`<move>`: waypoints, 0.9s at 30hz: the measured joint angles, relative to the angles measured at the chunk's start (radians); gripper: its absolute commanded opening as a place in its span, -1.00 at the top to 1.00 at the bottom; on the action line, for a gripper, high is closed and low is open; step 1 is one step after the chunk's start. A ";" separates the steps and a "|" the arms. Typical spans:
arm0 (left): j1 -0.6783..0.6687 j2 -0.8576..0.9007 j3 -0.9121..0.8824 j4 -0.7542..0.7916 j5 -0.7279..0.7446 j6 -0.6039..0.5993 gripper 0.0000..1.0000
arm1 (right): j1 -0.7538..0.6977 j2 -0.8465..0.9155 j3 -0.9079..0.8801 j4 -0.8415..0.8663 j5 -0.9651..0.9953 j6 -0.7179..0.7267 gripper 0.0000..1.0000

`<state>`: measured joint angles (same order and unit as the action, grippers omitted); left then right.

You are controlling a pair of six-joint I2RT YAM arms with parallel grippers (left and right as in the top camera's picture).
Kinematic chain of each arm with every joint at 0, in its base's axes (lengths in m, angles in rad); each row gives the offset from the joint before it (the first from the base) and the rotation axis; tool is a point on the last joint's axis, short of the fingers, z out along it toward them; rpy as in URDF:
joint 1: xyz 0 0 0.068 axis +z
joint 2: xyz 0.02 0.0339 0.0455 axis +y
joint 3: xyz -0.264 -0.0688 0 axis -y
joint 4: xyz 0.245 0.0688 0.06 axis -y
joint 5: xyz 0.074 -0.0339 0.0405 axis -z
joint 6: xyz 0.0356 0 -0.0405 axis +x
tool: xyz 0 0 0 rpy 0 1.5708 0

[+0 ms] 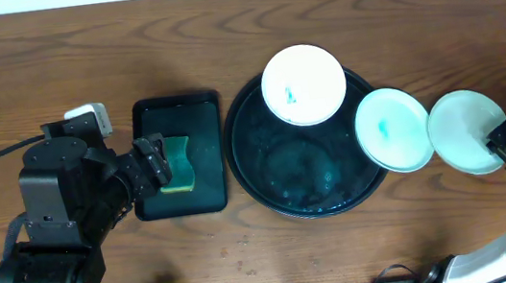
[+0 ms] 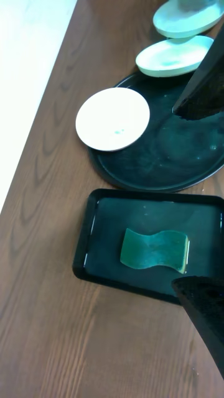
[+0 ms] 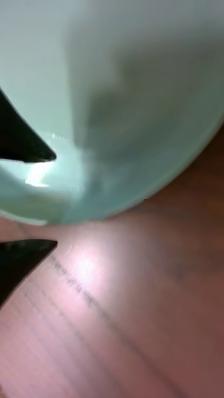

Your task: Clean dirty plates on tray and stack at the side

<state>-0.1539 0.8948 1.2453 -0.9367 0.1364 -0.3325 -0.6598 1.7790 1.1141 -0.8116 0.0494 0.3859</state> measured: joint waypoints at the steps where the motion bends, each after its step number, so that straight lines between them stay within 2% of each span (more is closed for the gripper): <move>1: 0.000 0.000 0.000 0.000 0.000 0.000 -0.62 | 0.000 -0.005 0.008 0.003 -0.022 -0.012 0.14; 8: 0.000 0.000 0.000 0.000 0.000 0.000 -0.62 | 0.027 -0.146 0.049 0.030 -0.248 -0.112 0.03; 13: 0.000 0.000 0.000 0.000 0.000 0.000 -0.62 | 0.169 -0.243 0.057 -0.010 -0.382 -0.164 0.08; 15: 0.000 0.000 0.000 0.000 0.000 0.000 -0.63 | 0.260 -0.251 0.058 -0.024 -0.411 -0.184 0.23; 19: 0.000 0.000 0.000 0.000 0.000 0.000 -0.62 | 0.430 -0.248 0.058 -0.040 -0.408 -0.206 0.54; 23: 0.000 0.000 0.000 0.000 0.000 0.000 -0.62 | 0.584 -0.249 0.058 -0.029 -0.341 -0.211 0.50; 27: 0.000 0.000 0.000 0.000 0.000 0.000 -0.62 | 0.661 -0.249 0.058 -0.014 -0.299 -0.212 0.43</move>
<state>-0.1539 0.8948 1.2453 -0.9367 0.1364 -0.3325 0.0013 1.5303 1.1717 -0.8253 -0.2493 0.1738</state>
